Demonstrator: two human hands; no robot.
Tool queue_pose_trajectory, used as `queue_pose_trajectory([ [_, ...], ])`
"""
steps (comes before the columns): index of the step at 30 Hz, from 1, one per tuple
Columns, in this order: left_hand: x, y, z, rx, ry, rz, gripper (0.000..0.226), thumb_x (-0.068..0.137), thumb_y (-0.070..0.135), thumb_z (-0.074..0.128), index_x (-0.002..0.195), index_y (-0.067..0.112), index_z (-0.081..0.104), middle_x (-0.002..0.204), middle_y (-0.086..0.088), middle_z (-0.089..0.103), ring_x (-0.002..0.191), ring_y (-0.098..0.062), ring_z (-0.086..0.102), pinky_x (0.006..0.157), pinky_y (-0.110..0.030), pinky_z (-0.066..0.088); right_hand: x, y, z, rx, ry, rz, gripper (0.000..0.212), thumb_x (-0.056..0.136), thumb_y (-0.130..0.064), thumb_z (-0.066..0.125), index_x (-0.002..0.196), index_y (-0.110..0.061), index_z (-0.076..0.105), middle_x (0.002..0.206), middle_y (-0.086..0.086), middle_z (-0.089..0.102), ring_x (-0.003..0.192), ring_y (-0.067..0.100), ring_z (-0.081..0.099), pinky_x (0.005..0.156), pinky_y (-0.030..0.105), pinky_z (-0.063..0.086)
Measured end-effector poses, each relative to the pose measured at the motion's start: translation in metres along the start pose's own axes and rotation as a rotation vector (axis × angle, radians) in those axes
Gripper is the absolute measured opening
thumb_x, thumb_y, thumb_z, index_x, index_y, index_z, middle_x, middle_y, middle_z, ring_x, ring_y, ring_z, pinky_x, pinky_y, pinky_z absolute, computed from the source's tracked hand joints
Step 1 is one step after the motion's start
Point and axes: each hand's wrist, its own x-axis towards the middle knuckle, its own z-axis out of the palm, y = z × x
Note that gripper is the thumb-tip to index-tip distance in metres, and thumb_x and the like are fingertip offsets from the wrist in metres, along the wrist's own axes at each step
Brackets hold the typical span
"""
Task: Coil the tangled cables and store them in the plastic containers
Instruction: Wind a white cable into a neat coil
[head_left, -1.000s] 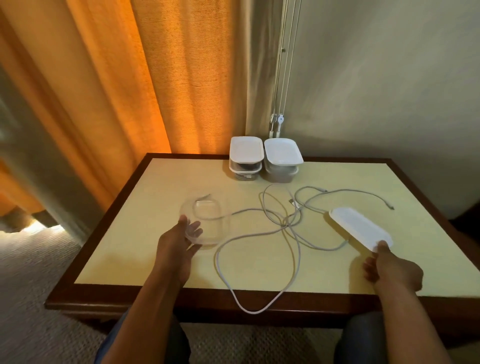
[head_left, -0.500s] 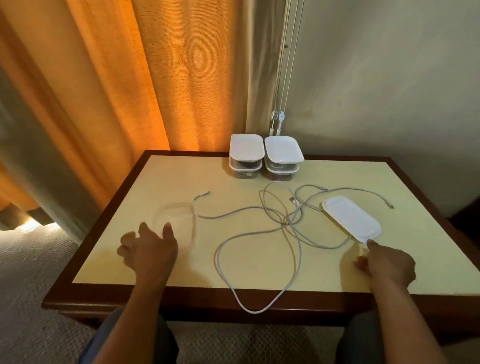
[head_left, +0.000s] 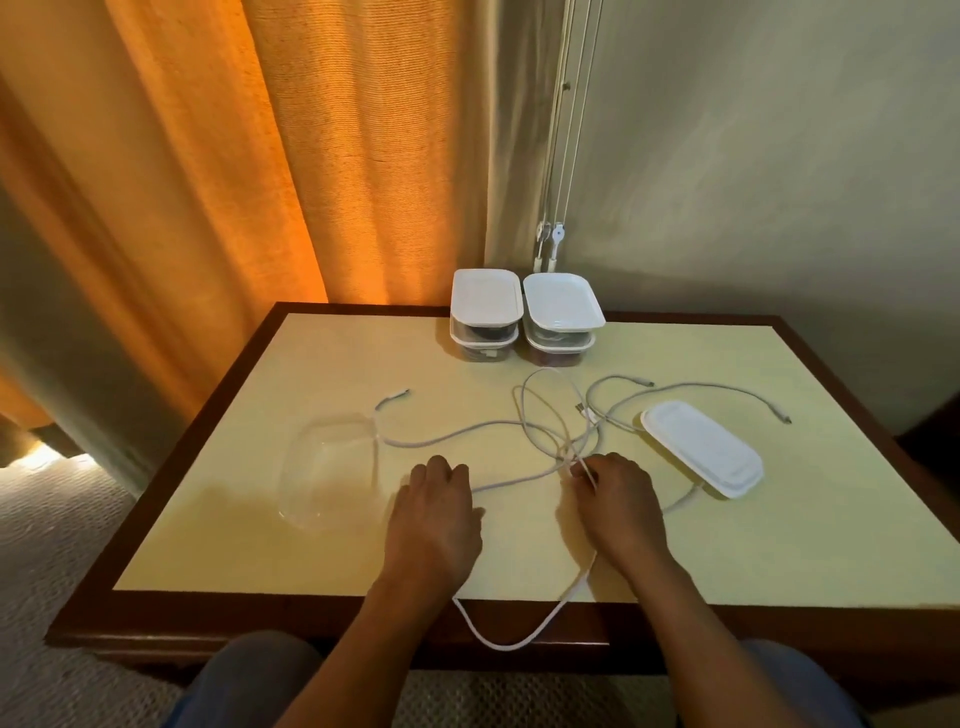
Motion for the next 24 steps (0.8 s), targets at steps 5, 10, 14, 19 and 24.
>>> queue_pose_trajectory([
  [5, 0.012, -0.001, 0.002, -0.248, -0.012, -0.040, 0.027, 0.107, 0.032, 0.046, 0.119, 0.020, 0.067, 0.113, 0.001, 0.061, 0.108, -0.019, 0.058, 0.091, -0.031, 0.046, 0.003, -0.010, -0.025, 0.514, 0.152, 0.028, 0.006, 0.098, -0.023, 0.066, 0.100, -0.026, 0.071, 0.090, -0.013, 0.069, 0.086, 0.007, 0.064, 0.072, 0.018, 0.044],
  [10, 0.016, 0.008, -0.025, -0.961, 0.162, -0.192, 0.015, 0.101, 0.031, 0.062, 0.091, 0.026, 0.073, 0.076, 0.005, 0.070, 0.073, -0.005, 0.063, 0.068, -0.022, 0.046, -0.002, -0.035, -0.060, 0.874, 0.182, -0.051, 0.004, 0.100, -0.020, 0.063, 0.103, -0.020, 0.065, 0.078, 0.001, 0.071, 0.075, 0.017, 0.071, 0.077, 0.031, 0.055],
  [14, 0.015, 0.008, -0.032, -1.057, 0.227, -0.228, 0.015, 0.101, 0.027, 0.062, 0.094, 0.021, 0.074, 0.080, 0.004, 0.071, 0.067, 0.005, 0.059, 0.064, -0.015, 0.045, -0.006, -0.045, -0.066, 0.957, 0.101, -0.090, 0.006, 0.099, -0.013, 0.063, 0.103, -0.017, 0.064, 0.082, 0.004, 0.071, 0.078, 0.025, 0.072, 0.084, 0.037, 0.057],
  [19, 0.018, 0.010, -0.026, -1.063, 0.206, -0.237, 0.015, 0.101, 0.026, 0.062, 0.092, 0.022, 0.073, 0.081, 0.003, 0.072, 0.069, 0.003, 0.059, 0.062, -0.009, 0.043, 0.002, -0.056, -0.078, 0.904, 0.078, -0.145, 0.006, 0.099, -0.014, 0.063, 0.102, -0.018, 0.066, 0.083, 0.005, 0.071, 0.075, 0.027, 0.072, 0.076, 0.035, 0.060],
  [24, 0.026, 0.008, -0.059, -1.079, 0.342, -0.240, 0.015, 0.103, 0.025, 0.060, 0.096, 0.020, 0.073, 0.075, 0.000, 0.067, 0.065, -0.001, 0.059, 0.059, -0.013, 0.044, 0.046, -0.079, -0.131, 0.367, 0.165, -0.213, 0.025, 0.098, -0.030, 0.065, 0.077, -0.017, 0.066, 0.056, 0.003, 0.064, 0.041, 0.012, 0.057, 0.050, 0.031, 0.050],
])
